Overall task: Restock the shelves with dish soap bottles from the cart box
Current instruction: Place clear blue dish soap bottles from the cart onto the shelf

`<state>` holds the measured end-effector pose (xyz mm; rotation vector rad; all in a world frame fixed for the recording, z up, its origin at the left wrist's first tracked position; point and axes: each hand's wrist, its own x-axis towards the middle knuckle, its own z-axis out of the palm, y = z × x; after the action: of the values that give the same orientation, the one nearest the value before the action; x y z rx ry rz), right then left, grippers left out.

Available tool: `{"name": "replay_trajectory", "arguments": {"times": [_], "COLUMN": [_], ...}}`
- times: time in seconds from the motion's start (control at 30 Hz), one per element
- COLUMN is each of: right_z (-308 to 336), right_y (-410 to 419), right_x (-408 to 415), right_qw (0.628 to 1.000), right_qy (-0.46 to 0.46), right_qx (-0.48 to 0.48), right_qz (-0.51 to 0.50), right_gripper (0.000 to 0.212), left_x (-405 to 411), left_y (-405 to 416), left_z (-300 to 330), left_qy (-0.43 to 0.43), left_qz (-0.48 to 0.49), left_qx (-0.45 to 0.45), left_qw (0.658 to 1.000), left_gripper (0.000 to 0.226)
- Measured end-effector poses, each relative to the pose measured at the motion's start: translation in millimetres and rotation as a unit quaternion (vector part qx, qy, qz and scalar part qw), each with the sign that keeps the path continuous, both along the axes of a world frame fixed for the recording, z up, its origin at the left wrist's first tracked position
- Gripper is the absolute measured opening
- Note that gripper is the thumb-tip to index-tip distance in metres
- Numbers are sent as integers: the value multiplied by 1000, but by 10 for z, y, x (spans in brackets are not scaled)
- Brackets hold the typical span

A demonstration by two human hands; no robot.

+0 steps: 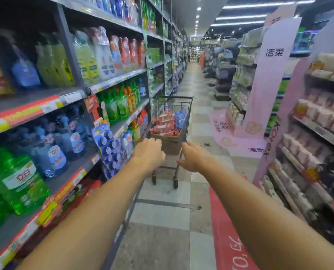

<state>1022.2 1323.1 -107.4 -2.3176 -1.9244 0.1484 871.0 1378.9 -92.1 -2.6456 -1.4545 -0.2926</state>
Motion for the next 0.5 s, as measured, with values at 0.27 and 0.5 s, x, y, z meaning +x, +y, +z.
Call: {"name": "replay_trajectory", "arguments": {"times": [0.27,0.5], "right_z": [-348,-521], "right_y": [987,2308], "right_x": [864,1637], "right_qw": [1000,998], "right_qy": [13,29], "right_qx": [-7,-42], "right_qz": [-21,-39], "right_gripper": [60,56], "left_x": [1011,1785], "left_y": [1107,2577], "left_z": [-392,-625], "left_qy": [13,6], "left_qz": [-33,-41], "left_qx": [-36,-43], "left_qw": [999,998], "left_gripper": [30,31]}}
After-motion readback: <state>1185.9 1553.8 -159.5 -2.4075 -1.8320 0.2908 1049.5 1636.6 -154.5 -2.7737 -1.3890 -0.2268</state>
